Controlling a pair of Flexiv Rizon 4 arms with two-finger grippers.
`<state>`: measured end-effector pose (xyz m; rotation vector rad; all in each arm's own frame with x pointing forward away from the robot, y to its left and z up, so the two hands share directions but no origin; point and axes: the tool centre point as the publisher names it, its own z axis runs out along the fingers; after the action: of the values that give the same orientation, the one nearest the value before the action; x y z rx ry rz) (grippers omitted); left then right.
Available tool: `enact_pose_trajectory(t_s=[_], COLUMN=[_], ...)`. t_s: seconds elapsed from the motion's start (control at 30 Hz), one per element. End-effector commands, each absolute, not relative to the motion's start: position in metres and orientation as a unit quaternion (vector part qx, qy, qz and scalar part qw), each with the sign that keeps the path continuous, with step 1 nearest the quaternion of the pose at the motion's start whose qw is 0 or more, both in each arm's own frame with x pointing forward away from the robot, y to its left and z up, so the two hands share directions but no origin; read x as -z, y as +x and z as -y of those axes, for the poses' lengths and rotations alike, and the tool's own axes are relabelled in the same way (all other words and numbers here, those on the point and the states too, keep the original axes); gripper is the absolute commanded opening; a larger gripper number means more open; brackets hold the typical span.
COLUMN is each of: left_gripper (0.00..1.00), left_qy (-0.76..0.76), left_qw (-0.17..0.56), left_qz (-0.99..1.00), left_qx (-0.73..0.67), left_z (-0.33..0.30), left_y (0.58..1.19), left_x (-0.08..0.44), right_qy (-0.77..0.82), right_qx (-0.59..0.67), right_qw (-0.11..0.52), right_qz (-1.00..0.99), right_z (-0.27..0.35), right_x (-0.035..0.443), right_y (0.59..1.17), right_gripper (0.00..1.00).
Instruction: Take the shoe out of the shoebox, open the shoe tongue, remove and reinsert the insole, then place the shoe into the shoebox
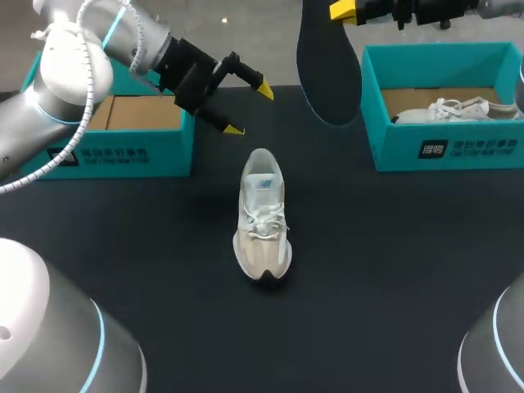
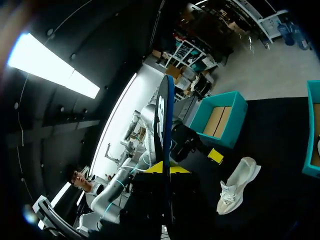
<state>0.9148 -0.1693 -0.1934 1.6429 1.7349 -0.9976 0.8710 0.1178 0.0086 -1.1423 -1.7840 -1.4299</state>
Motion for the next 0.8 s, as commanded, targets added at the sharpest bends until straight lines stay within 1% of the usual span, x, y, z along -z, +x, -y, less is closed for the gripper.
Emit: enact_pose_trajectory(t_s=[0.03, 0.23, 0.43, 0.5, 0.53, 0.6, 0.8], left_gripper=[1.0, 1.0, 1.0, 1.0, 1.0, 1.0, 1.0], left_qy=[0.6, 0.594, 0.594, 0.592, 0.593, 0.592, 0.582], left_qw=[0.305, 0.345, 0.405, 0.419, 0.426, 0.434, 0.46], left_qz=[-0.637, -0.616, -0.579, -0.57, -0.563, -0.557, -0.543], left_qx=[0.376, 0.385, 0.385, 0.385, 0.387, 0.388, 0.395], left_z=[0.165, 0.164, 0.164, 0.164, 0.164, 0.165, 0.167], left_y=[0.906, 0.908, 0.909, 0.909, 0.909, 0.909, 0.91], left_x=[0.188, 0.174, 0.157, 0.153, 0.15, 0.147, 0.134], right_qy=[-0.433, -0.433, -0.433, -0.487, -0.507, -0.533, -0.568], right_qx=[0.504, 0.504, 0.504, 0.486, 0.504, 0.522, 0.498], right_qw=[0.295, 0.295, 0.295, 0.307, 0.316, 0.318, 0.314], right_qz=[0.687, 0.687, 0.687, 0.658, 0.624, 0.585, 0.575], right_z=[-0.114, -0.114, -0.114, -0.115, -0.116, -0.117, -0.12], right_x=[-0.008, -0.008, -0.008, 0.008, 0.014, 0.021, 0.038], right_y=[0.893, 0.893, 0.893, 0.892, 0.894, 0.9, 0.915], right_gripper=[0.0, 0.0, 0.0, 0.0, 0.0, 0.0, 0.0])
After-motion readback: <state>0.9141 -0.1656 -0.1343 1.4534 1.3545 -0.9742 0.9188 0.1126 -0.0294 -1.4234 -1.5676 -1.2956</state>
